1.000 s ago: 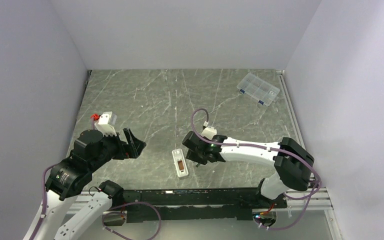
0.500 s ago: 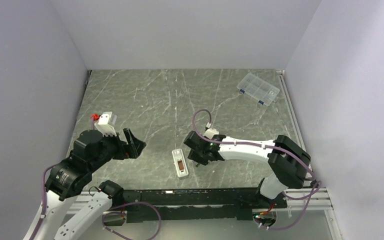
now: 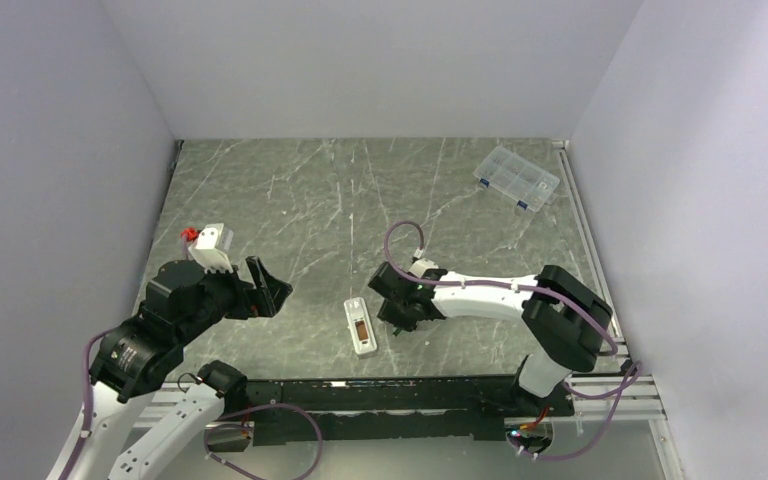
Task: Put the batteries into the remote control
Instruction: Pick up the battery from the center of the board.
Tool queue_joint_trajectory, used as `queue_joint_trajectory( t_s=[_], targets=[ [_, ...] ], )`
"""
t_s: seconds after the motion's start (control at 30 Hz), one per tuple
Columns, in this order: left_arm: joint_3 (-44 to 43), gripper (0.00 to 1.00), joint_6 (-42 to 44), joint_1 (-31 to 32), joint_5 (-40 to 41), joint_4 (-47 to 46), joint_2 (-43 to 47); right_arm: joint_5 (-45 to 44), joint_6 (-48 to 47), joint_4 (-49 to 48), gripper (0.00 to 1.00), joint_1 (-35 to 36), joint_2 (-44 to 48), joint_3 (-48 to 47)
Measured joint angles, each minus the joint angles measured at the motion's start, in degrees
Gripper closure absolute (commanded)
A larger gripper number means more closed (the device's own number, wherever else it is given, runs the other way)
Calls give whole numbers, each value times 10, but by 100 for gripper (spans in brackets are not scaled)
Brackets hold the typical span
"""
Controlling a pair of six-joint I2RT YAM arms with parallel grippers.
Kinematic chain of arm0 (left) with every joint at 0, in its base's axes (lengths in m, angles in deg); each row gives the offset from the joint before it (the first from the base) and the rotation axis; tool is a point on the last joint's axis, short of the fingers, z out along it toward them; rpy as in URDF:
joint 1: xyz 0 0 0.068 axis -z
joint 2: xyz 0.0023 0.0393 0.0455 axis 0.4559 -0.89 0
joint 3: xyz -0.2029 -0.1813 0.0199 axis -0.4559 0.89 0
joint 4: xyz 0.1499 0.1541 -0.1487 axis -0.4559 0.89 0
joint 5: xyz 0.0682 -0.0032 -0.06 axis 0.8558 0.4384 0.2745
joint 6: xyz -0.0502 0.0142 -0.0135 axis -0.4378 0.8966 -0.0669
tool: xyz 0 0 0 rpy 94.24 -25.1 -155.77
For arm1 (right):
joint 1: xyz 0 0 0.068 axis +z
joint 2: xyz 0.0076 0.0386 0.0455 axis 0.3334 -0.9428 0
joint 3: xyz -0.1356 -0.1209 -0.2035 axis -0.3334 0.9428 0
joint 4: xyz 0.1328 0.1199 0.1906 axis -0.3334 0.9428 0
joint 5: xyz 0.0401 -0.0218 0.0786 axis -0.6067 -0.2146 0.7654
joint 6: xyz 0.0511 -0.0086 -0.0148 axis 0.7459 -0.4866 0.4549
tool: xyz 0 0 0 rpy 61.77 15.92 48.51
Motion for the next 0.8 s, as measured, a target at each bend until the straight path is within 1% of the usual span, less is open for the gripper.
queue_joint_trajectory(
  t_s=[0.23, 0.5, 0.8],
  targets=[
    [0, 2, 0, 0, 0, 0, 0, -1, -1, 3, 65, -1, -8, -6],
    [0, 2, 1, 0, 0, 0, 4, -5, -23, 27, 70, -2, -42, -47],
    [0, 1, 1, 0, 0, -2, 14, -6, -38, 37, 71, -2, -52, -57]
  ],
)
